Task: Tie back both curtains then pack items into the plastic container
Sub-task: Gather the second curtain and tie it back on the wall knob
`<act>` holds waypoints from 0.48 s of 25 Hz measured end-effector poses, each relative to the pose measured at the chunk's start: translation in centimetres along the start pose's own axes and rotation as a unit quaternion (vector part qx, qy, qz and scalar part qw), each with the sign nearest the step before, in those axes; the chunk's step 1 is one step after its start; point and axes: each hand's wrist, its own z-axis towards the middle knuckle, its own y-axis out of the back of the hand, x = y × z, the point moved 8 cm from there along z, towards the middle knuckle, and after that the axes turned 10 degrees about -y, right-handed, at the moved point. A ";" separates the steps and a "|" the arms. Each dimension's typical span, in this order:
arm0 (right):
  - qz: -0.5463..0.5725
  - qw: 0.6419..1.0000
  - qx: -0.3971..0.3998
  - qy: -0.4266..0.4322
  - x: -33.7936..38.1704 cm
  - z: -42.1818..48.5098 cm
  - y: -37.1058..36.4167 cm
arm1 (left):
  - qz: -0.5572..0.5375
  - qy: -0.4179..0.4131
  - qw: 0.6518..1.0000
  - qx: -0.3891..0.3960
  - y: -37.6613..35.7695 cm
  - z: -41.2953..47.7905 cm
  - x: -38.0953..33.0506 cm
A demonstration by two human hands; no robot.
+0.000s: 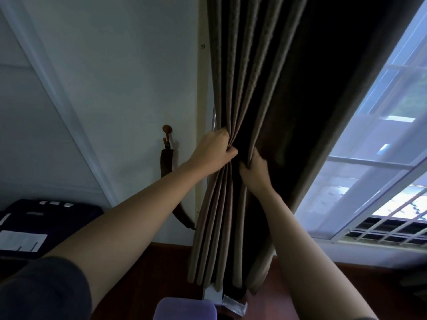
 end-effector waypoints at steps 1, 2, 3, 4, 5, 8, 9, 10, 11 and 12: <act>-0.004 1.000 0.020 0.000 -0.4 -0.3 -0.7 | -0.002 0.005 1.000 -0.002 0.1 0.1 0.2; -0.011 0.999 0.033 -0.001 -0.8 -0.5 -1.3 | -0.005 0.009 1.000 -0.003 0.1 0.2 0.4; -0.024 0.999 0.041 -0.001 -1.2 -0.8 -1.9 | -0.008 0.011 1.000 -0.002 0.1 0.2 0.5; -0.039 0.998 0.052 0.001 -1.6 -1.1 -2.4 | -0.010 0.013 1.000 0.000 0.1 0.3 0.4; -0.051 0.997 0.063 0.002 -2.1 -1.3 -2.9 | -0.011 0.013 1.000 0.006 -0.1 0.3 0.4; -0.086 0.992 0.092 -0.005 -3.9 -2.5 -4.0 | -0.013 0.002 1.000 0.019 -0.6 0.4 0.1; -0.097 0.990 0.098 -0.013 -4.5 -2.7 -4.3 | -0.017 -0.001 1.000 0.023 -0.7 0.4 0.1; -0.106 0.989 0.105 -0.021 -5.0 -2.7 -4.5 | -0.022 -0.002 0.999 0.029 -0.7 0.4 0.2; -0.113 0.986 0.115 -0.031 -5.5 -2.7 -4.7 | -0.028 -0.001 0.999 0.036 -0.8 0.4 0.3; -0.123 0.984 0.124 -0.041 -5.8 -2.7 -5.0 | -0.033 0.001 0.999 0.042 -0.8 0.4 0.3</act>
